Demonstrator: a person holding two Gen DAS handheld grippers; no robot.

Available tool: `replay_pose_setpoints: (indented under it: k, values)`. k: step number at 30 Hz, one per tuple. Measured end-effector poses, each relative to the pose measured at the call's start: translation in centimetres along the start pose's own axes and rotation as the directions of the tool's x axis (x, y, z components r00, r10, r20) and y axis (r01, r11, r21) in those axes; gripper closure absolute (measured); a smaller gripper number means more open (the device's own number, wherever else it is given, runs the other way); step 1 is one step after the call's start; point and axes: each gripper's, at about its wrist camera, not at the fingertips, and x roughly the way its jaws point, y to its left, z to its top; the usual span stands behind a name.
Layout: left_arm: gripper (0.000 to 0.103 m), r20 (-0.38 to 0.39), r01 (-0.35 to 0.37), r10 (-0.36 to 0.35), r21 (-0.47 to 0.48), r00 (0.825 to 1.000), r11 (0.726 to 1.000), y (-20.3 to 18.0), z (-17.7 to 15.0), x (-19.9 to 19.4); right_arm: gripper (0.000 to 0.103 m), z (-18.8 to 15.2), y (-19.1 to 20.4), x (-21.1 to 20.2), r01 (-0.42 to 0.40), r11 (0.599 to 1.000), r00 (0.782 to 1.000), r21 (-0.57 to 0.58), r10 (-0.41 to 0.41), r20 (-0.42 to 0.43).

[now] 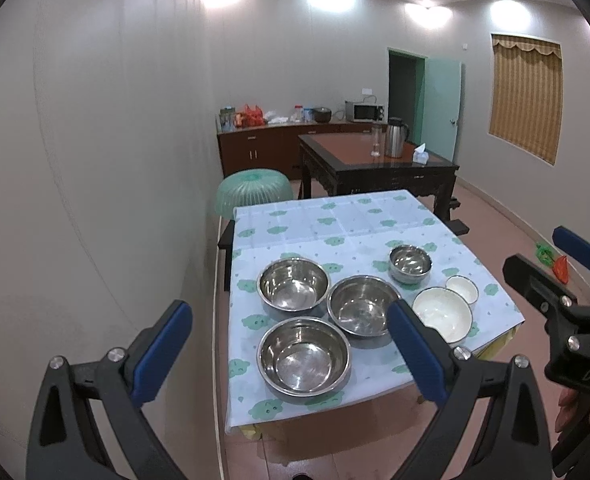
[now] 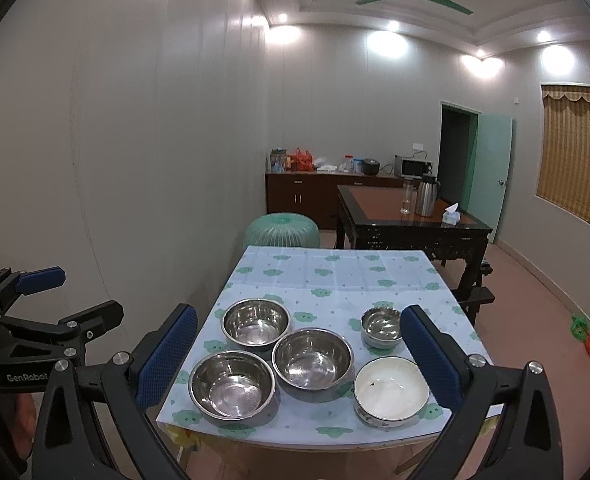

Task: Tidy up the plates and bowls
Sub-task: 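Lower the left tool onto a large steel bowl rim while the right tool grips another steel bowl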

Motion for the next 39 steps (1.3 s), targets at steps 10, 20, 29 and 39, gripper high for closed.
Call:
replay_pose_setpoints:
  k: [10, 20, 29, 39]
  values:
    - [0.003, -0.129, 0.015, -0.017, -0.017, 0.991, 1.000, 0.5, -0.8, 8.4, 0.001, -1.2, -0.8, 7.2, -0.006, 1.000, 0.994, 0.000, 0.006, -0.114]
    - [0.003, -0.265, 0.024, -0.030, -0.026, 0.964, 0.999, 1.2, -2.0, 17.2, 0.001, -3.0, -1.1, 15.5, -0.006, 1.000, 0.967, -0.004, 0.004, -0.256]
    - [0.004, -0.337, 0.022, -0.045, -0.073, 0.940, 0.997, 4.2, -2.1, 22.7, 0.001, -2.7, -0.4, 22.1, -0.024, 1.000, 0.944, 0.010, 0.026, -0.329]
    - [0.004, -0.377, -0.044, 0.003, -0.099, 0.926, 0.994, 6.4, -1.3, 27.2, 0.001, -2.2, 0.4, 29.4, -0.068, 0.997, 0.914, 0.022, 0.071, -0.399]
